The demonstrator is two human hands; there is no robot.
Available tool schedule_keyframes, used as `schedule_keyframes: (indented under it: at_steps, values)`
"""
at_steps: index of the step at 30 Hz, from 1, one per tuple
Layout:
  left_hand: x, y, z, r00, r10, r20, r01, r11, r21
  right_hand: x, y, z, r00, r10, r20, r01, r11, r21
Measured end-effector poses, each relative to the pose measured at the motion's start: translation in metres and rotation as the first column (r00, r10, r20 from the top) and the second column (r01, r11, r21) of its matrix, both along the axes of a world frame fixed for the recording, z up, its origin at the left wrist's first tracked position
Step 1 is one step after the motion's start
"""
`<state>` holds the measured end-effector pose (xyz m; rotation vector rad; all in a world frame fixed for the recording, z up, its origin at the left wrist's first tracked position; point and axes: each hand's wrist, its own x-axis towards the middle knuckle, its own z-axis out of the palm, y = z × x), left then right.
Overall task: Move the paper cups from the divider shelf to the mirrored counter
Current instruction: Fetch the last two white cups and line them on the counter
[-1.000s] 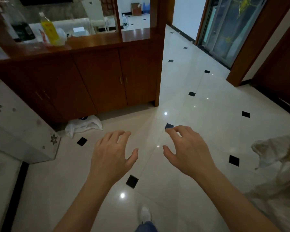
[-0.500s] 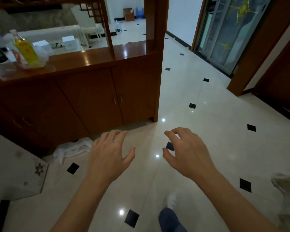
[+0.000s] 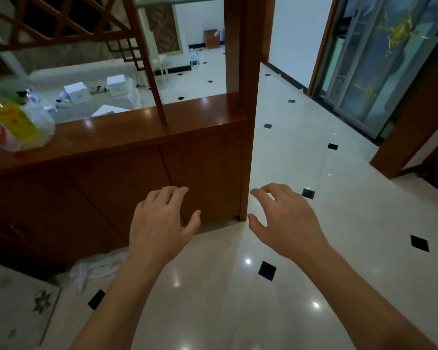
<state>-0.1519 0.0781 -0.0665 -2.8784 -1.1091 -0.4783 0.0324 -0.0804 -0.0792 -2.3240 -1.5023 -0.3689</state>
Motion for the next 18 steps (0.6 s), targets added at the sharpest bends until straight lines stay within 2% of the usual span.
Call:
schedule_keyframes:
  at_steps: [9,18]
  values:
    - [0.074,0.069,-0.003,0.998,0.055,-0.036,-0.057,0.997,-0.042,0.083,0.095,-0.002,0.997,0.078,-0.021,-0.078,0.997,-0.002]
    - [0.142,0.184,-0.015,0.993,0.112,0.031,-0.11,0.993,-0.045,0.154,0.218,-0.012,0.995,0.092,-0.027,-0.093,0.993,-0.066]
